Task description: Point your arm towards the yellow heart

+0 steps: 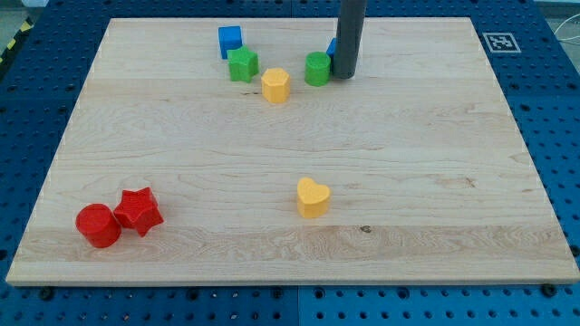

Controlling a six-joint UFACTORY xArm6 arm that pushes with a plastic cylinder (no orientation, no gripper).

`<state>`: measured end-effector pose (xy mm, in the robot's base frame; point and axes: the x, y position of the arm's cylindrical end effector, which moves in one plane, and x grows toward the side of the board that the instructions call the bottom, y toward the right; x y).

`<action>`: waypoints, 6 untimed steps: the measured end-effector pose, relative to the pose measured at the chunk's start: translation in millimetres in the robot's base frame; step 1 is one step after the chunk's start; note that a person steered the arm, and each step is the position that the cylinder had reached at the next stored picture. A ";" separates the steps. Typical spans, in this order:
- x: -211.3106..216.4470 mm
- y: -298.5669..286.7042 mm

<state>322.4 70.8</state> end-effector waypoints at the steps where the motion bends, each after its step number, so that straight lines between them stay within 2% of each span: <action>1: 0.0 -9.3; 3: 0.0 1.5; 5: 1.5 118.4; 6: -39.5 116.0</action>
<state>282.9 186.8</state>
